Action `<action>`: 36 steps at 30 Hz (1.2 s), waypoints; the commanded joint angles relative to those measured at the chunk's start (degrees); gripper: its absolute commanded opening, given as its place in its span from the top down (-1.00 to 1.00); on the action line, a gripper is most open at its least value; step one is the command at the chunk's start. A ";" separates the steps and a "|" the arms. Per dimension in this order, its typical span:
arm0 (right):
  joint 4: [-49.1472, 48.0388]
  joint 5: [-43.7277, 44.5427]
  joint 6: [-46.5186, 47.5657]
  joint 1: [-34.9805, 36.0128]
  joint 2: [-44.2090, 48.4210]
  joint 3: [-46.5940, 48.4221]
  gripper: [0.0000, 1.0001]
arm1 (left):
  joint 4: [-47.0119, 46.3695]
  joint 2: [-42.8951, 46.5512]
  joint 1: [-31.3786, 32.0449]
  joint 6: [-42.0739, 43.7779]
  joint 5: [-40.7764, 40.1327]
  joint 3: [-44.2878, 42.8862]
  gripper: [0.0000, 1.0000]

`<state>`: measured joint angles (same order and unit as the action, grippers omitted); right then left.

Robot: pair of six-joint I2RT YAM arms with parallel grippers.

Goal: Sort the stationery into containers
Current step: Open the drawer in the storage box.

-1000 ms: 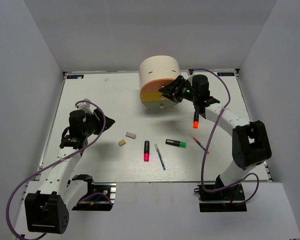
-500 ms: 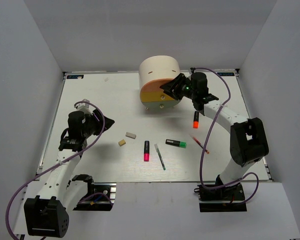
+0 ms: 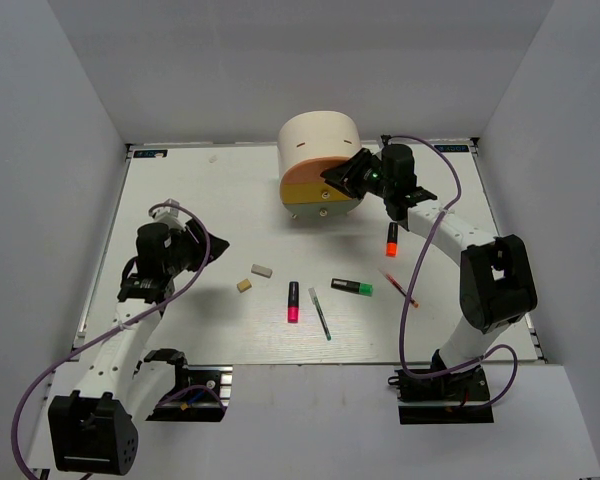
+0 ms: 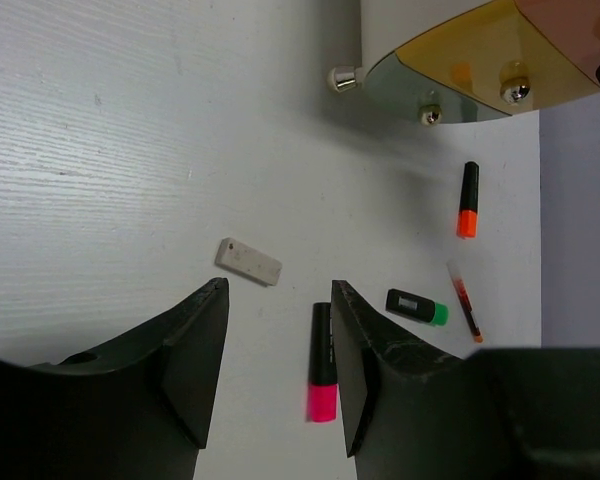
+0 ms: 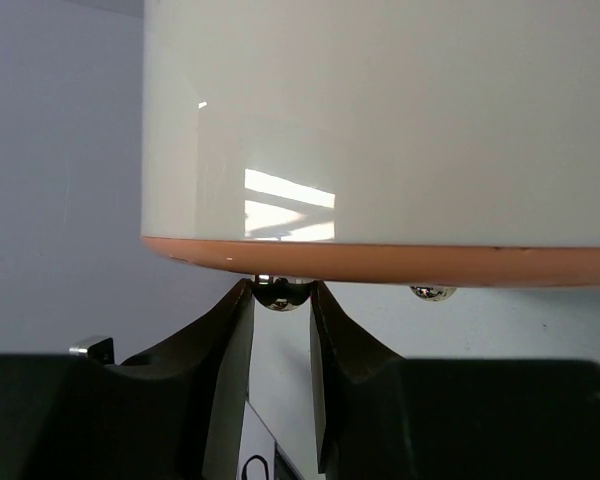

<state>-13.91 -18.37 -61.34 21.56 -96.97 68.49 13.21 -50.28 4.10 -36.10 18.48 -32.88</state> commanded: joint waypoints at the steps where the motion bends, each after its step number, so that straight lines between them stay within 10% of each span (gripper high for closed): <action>1: -2.53 -0.26 0.52 -0.03 0.37 0.68 0.71 | -1.43 0.10 0.21 -0.81 0.94 1.07 -0.11; 19: -0.42 -1.14 0.87 0.06 11.71 -12.50 0.66 | -0.91 -14.49 1.88 -4.86 5.34 -3.94 -0.28; 29: -0.50 -1.76 2.01 -0.03 12.33 -13.82 -0.10 | 6.55 -21.61 5.39 -5.91 3.67 -10.09 -0.37; 36: 0.37 -6.23 5.87 -0.12 16.27 -18.64 -0.30 | 14.54 -30.29 9.43 8.40 1.48 -17.73 -0.25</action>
<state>-13.61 -22.02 -58.61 21.56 -84.09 51.46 22.74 -78.59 11.84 -35.24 21.45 -46.96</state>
